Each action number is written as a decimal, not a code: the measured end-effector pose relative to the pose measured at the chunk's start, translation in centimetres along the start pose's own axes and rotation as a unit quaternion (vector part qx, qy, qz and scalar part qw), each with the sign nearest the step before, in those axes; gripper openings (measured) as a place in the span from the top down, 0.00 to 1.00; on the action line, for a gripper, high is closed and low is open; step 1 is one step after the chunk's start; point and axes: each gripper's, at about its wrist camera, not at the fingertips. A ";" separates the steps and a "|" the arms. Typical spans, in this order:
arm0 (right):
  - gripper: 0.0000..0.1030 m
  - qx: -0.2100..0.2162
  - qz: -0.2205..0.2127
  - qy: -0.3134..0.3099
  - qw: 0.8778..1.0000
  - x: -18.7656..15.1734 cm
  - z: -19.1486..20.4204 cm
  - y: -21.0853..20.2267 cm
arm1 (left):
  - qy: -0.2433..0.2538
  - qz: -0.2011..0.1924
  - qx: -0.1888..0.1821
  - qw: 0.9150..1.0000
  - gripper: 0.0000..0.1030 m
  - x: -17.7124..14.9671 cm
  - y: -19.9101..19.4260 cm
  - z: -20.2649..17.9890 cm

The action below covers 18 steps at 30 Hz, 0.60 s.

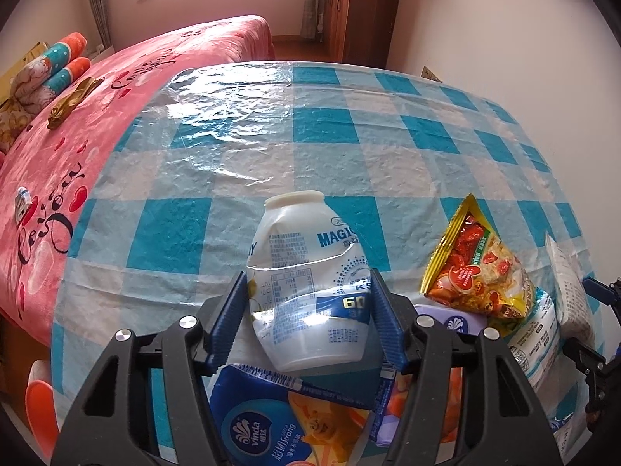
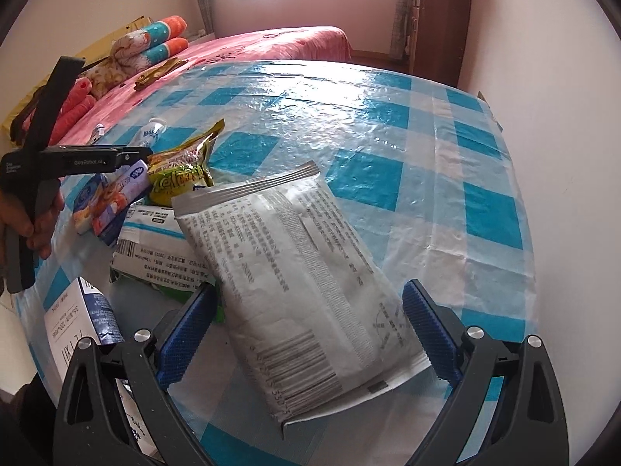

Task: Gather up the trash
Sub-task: 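Grasp the white MAGIC bottle with the left tool while the right tool grasps the white printed packet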

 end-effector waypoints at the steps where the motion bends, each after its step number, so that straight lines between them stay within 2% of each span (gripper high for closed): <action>1: 0.08 0.002 0.002 0.001 1.000 0.2 -0.1 0.1 | 0.000 -0.001 -0.002 1.000 0.39 0.0 0.0 0.0; 7: 0.07 0.010 0.027 0.012 1.000 1.2 -0.9 1.5 | -0.008 -0.007 -0.010 1.000 0.39 -0.2 -0.2 0.3; 13: 0.06 0.011 0.019 0.001 1.000 1.2 -0.8 1.6 | -0.015 -0.020 -0.014 1.000 0.39 -0.3 -0.8 0.9; 15: 0.08 0.001 0.013 -0.002 1.000 0.9 -0.6 1.6 | -0.017 -0.024 -0.016 0.999 0.39 -0.3 -1.0 1.1; 18: 0.16 -0.009 0.005 -0.004 1.000 0.4 -0.4 1.2 | -0.021 -0.031 -0.017 0.999 0.39 -0.4 -1.4 1.2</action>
Point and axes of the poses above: each gripper's, at about its wrist camera, not at the fingertips, and y roughly the way its jaws point, z to its left, x to its top, and after that the axes turned 14 degrees about y, right-handed
